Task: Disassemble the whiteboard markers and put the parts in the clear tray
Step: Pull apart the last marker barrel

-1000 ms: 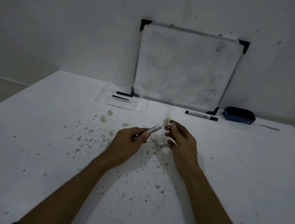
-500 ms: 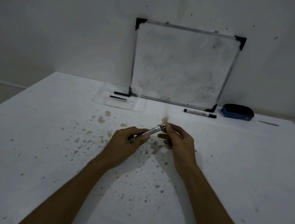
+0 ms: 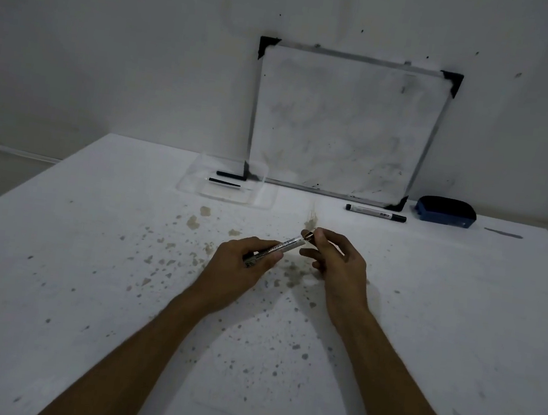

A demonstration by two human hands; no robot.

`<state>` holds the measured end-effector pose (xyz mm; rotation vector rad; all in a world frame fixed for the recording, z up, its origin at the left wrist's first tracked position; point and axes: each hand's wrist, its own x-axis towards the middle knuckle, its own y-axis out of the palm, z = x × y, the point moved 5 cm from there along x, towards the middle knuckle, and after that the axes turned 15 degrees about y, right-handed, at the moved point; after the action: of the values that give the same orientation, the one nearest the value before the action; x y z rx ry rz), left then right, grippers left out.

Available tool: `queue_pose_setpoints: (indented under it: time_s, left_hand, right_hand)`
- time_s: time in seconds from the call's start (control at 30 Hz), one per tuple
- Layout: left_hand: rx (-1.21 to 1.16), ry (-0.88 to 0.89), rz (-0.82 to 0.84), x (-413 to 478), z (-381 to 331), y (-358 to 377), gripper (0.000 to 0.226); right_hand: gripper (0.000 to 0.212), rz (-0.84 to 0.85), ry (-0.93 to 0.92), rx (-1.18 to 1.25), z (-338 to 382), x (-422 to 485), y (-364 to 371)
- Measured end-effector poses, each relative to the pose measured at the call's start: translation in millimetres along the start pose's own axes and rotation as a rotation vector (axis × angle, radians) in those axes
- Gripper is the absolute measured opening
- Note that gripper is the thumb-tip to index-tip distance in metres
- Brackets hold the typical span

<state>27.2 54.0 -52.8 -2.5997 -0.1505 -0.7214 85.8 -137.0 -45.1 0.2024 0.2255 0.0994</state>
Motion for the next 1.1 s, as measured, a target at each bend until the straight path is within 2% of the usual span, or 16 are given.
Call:
queue_pose_setpoints:
  time_s: [0.27,0.37,0.5,0.7,0.77,0.87,0.93,1.03,1.1]
  left_hand:
    - [0.011,-0.011,-0.022,0,-4,-3,0.02]
    - [0.009,-0.013,-0.013,-1,-3,-3,0.024]
    - [0.008,-0.012,0.029,-1,1,-1,0.027]
    - [0.115,-0.021,0.077,4,-3,2,0.028]
    - [0.039,-0.085,0.062,8,-8,8,0.031]
    - [-0.192,-0.29,0.057,19,-18,26,0.041]
    - [-0.263,-0.365,0.126,27,-26,40,0.046]
    - [-0.342,-0.363,0.168,35,-33,64,0.051]
    - [-0.413,-0.357,0.215,38,-36,84,0.063]
  right_hand:
    - [0.015,-0.003,-0.19,-0.158,2,-4,3]
    - [0.026,0.067,-0.185,-0.15,4,-4,1]
    - [0.019,0.106,-0.171,-0.268,1,-2,-3]
    - [0.023,0.11,-0.125,-0.323,2,-2,-5]
    - [0.03,0.091,-0.109,-0.284,6,-6,-1]
    - [0.039,0.006,-0.041,-0.186,14,-11,1]
    - [0.035,-0.027,-0.021,-0.262,21,-17,-5]
    - [0.02,-0.011,0.003,-0.269,25,-23,-23]
    - [0.012,0.0,-0.003,-0.26,28,-23,-35]
